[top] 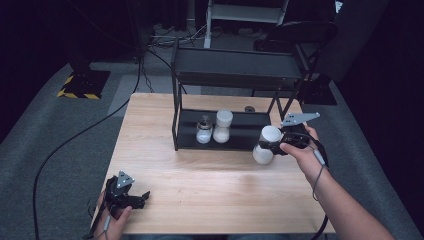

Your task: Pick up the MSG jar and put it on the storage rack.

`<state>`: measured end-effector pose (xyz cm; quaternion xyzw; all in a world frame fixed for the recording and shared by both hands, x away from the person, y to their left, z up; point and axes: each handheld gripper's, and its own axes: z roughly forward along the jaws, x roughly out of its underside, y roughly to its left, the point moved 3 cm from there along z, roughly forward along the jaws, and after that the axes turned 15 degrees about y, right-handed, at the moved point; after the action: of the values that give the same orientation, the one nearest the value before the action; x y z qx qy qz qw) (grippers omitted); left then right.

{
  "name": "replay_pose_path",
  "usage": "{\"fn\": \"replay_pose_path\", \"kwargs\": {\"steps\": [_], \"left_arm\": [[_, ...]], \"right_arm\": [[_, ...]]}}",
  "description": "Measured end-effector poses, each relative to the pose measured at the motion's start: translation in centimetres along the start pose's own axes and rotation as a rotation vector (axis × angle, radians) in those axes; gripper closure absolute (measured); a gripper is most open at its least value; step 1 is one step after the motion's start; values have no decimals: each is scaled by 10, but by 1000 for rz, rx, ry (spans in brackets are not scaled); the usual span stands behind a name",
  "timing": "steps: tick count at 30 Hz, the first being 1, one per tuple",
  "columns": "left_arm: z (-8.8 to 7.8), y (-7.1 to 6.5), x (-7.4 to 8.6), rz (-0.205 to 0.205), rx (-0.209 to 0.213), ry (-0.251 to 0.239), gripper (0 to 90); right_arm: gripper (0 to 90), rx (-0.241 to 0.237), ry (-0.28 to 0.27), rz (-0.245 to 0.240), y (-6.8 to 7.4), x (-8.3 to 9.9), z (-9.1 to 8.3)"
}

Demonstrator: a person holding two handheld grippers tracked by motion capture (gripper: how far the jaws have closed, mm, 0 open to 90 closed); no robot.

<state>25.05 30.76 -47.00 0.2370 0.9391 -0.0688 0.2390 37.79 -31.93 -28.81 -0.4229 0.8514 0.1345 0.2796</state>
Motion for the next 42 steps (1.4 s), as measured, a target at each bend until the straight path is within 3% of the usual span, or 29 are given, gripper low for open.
{"fn": "replay_pose_path", "kwargs": {"steps": [7,34,42], "left_arm": [[0,0,-1,-6,-1,1,5],[0,0,-1,-7,-2,3,5],[0,0,-1,-7,-2,3,5]], "right_arm": [[339,2,-27,5,-4,0,3],[339,16,-18,10,-19,-23,16],[338,23,-43,25,-22,-22,24]]}}
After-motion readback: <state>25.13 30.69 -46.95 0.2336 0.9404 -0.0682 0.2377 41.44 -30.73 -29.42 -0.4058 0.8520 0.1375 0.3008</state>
